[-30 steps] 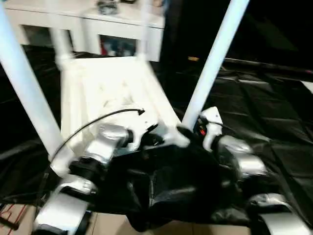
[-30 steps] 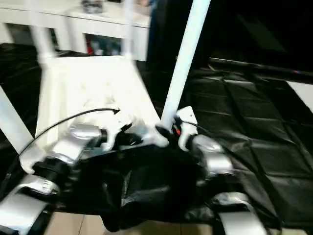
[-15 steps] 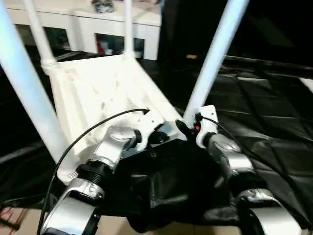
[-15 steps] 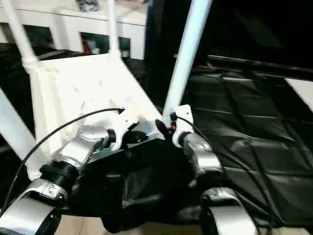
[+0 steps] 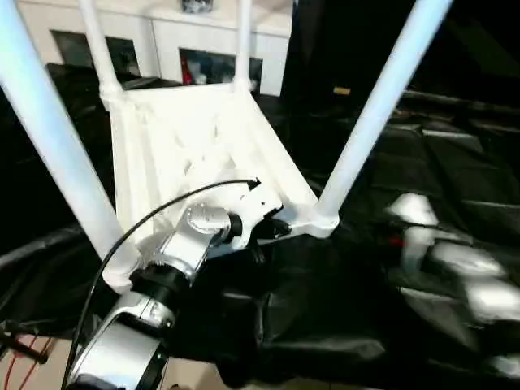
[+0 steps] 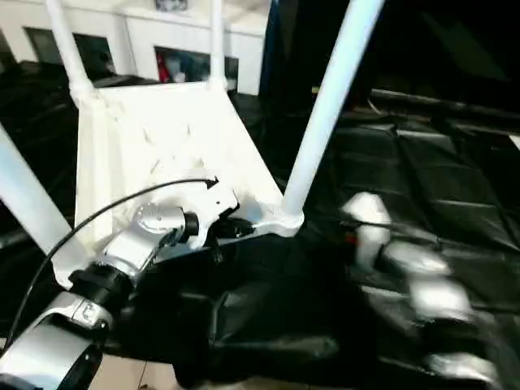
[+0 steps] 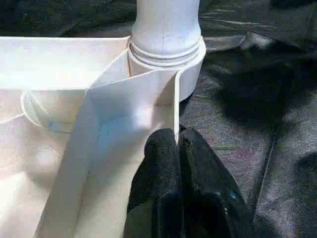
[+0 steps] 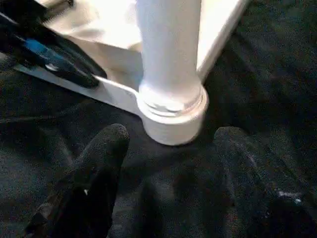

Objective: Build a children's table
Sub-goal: Rotate leg to tighten, then rotate table base

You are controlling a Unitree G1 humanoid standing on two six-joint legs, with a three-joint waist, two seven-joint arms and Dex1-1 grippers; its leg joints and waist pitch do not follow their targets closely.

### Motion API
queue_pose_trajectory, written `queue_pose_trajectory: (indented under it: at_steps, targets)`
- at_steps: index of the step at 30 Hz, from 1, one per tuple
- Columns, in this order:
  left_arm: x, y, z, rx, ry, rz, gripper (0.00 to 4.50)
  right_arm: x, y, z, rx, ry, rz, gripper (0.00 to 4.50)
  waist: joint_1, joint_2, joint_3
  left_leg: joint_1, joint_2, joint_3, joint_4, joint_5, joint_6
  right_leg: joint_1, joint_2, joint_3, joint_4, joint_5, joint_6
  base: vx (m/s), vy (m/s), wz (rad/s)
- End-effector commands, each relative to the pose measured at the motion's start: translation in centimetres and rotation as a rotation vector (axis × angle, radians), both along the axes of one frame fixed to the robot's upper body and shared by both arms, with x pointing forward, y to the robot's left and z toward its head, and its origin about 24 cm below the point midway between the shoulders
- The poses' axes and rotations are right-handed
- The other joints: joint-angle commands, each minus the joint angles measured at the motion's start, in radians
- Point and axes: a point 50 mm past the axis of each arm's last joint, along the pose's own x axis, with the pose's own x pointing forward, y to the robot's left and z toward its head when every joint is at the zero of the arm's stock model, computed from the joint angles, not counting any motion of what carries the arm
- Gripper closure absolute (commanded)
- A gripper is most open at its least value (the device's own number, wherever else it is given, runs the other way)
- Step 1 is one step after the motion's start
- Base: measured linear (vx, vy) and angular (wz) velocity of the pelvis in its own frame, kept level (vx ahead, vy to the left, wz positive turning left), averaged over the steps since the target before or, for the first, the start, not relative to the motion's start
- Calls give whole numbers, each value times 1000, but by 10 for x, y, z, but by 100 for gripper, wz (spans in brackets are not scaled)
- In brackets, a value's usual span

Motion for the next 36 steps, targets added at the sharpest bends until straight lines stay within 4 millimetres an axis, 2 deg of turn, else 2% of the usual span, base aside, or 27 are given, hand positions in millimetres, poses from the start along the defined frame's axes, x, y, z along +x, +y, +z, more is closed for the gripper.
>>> queue_pose_trajectory:
  at_steps: [1, 2, 3, 4, 5, 6, 7, 8, 9, 10, 13, 14, 15, 17, 18, 19, 20, 21, 24, 25, 26, 27, 29, 31, 32, 34, 36]
  targets:
    - [-7, -5, -3, -51, 1, -47, 450, -5, 7, 5, 41, 13, 68, 136, 6, -21, -49, -4, -11, 18, -48, -197, 113, 51, -40, 19, -66, -264, -178, 0, 0, 0]
    - [-8, -6, -1, -80, 8, -45, 450, -8, 12, 5, 43, 20, 98, 136, 8, -20, -50, -3, -10, 18, -48, -198, 112, 50, -40, 19, -67, -271, -175, 0, 0, 0]
    - [-9, -7, 2, -114, 23, -46, 423, -9, 19, 3, 45, 25, 121, 131, 10, -24, -50, -4, -8, 18, -48, -190, 104, 48, -42, 19, -64, -273, -177, 0, 0, 0]
    - [-10, -8, 5, -131, 26, -47, 423, -9, 23, 2, 46, 24, 128, 131, 10, -21, -51, -3, -6, 17, -48, -185, 99, 47, -43, 19, -61, -266, -182, 0, 0, 0]
    - [-11, -9, 6, -144, 27, -49, 423, -8, 29, 0, 54, 32, 133, 131, 10, -23, -52, -4, -6, 17, -48, -176, 98, 46, -42, 19, -60, -254, -186, 0, 0, 0]
    - [-12, -9, 10, -161, 22, -47, 395, -8, 33, -1, 61, 37, 138, 129, 12, -22, -57, -1, -6, 18, -44, -147, 96, 47, -41, 20, -51, -190, -206, 0, 0, 0]
    - [-13, -9, 13, -182, 19, -41, 395, -8, 38, -2, 65, 38, 149, 129, 12, -28, -59, -4, -5, 18, -42, -129, 97, 48, -40, 20, -44, -148, -217, 0, 0, 0]
    - [-15, -10, 18, -212, 13, -28, 390, -7, 44, -4, 65, 37, 154, 129, 16, -24, -63, -1, -3, 19, -39, -83, 105, 46, -37, 20, -32, -61, -243, 0, 0, 0]
    - [-19, -10, 24, -249, 12, -13, 380, -5, 52, -7, 67, 33, 155, 129, 14, -31, -60, -7, -5, 22, -34, -40, 119, 46, -34, 20, -22, 36, -276, 0, 0, 0]
    - [-20, -10, 25, -254, 13, -14, 368, -4, 54, -7, 67, 30, 152, 129, 16, -29, -59, -5, -6, 23, -33, -46, 120, 45, -34, 20, -23, 35, -277, 0, 0, 0]
    - [-35, -6, 29, -287, 28, -10, 350, 9, 66, -9, 48, 3, 63, 129, 15, -42, -51, -8, -7, 23, -36, -91, 107, 45, -37, 21, -29, -38, -259, 0, 0, 0]
    - [-39, -5, 28, -287, 31, -7, 339, 12, 69, -10, 38, -2, 44, 129, 11, -39, -48, -9, -5, 21, -40, -117, 87, 44, -40, 22, -32, -98, -246, 0, 0, 0]
    - [-42, -4, 28, -287, 35, -7, 325, 16, 72, -11, 28, -8, 17, 129, 10, -38, -45, -4, -4, 23, -41, -162, 60, 38, -39, 23, -40, -181, -218, 0, 0, 0]
    - [-47, -1, 27, -280, 42, -2, 309, 18, 73, -12, 29, -9, 2, 129, 11, -37, -45, -3, -6, 22, -43, -181, 46, 37, -37, 24, -45, -220, -196, 0, 0, 0]
    - [-64, 8, 25, -280, 71, 10, 304, 28, 78, -15, 22, 0, -75, 129, 11, -54, -45, -5, -2, 19, -44, -192, 33, 39, -42, 23, -41, -245, -182, 0, 0, 0]
    - [-65, 8, 24, -280, 72, 10, 296, 28, 78, -15, 21, 0, -78, 129, 11, -54, -45, -5, -2, 19, -44, -192, 33, 39, -42, 23, -41, -245, -182, 0, 0, 0]
    - [-72, 11, 25, -290, 77, 3, 286, 32, 80, -17, 21, 4, -106, 129, 4, -47, -38, -16, -5, 15, -52, -202, 23, 39, -40, 21, -44, -299, -162, 0, 0, 0]
    - [-83, 13, 25, -315, 99, 8, 275, 40, 81, -22, -9, 27, -190, 129, -2, -48, -41, -6, -4, 16, -48, -217, 1, 28, -39, 22, -45, -319, -157, 0, 0, 0]
    - [-92, 15, 25, -317, 100, 8, 254, 47, 84, -26, -38, 26, -271, 129, -4, -50, -41, 8, -6, 23, -43, -231, -9, 17, -28, 24, -45, -262, -158, 0, 0, 0]
    - [-95, 16, 24, -319, 101, 14, 242, 50, 84, -28, -52, 34, -310, 129, -3, -55, -38, 3, -7, 22, -45, -240, -8, 20, -26, 24, -46, -265, -150, 0, 0, 0]
    - [-95, 16, 24, -320, 102, 14, 232, 51, 84, -28, -53, 34, -314, 129, -3, -55, -38, -1, -8, 19, -46, -239, -12, 24, -27, 24, -41, -268, -146, 0, 0, 0]
    - [-105, 21, 24, -336, 121, 12, 225, 59, 86, -29, -74, 38, -408, 129, -3, -58, -41, -4, -8, 16, -45, -226, -22, 26, -31, 24, -35, -261, -133, 0, 0, 0]
    - [-115, 27, 24, -337, 146, -4, 215, 65, 89, -27, -84, 28, -455, 129, -11, -63, -41, -6, -11, 15, -44, -249, -34, 23, -28, 23, -35, -292, -124, 0, 0, 0]
    - [-121, 31, 24, -332, 160, -16, 203, 67, 91, -26, -86, 22, -459, 129, -14, -60, -42, -5, -11, 17, -41, -252, -36, 22, -26, 24, -33, -269, -123, 0, 0, 0]
    - [-124, 33, 24, -328, 167, -23, 180, 68, 92, -26, -88, 20, -462, 129, -15, -61, -41, -4, -11, 18, -42, -253, -33, 21, -23, 24, -35, -266, -121, 0, 0, 0]
    - [-131, 38, 24, -322, 188, -30, 176, 71, 92, -26, -104, 22, -487, 129, -16, -64, -42, -6, -12, 17, -41, -246, -31, 23, -23, 24, -30, -252, -122, 0, 0, 0]
    - [-140, 55, 25, -297, 236, -20, 170, 75, 90, -27, -120, 26, -537, 129, -19, -64, -39, -6, -12, 17, -42, -262, -37, 21, -21, 23, -32, -275, -123, 0, 0, 0]
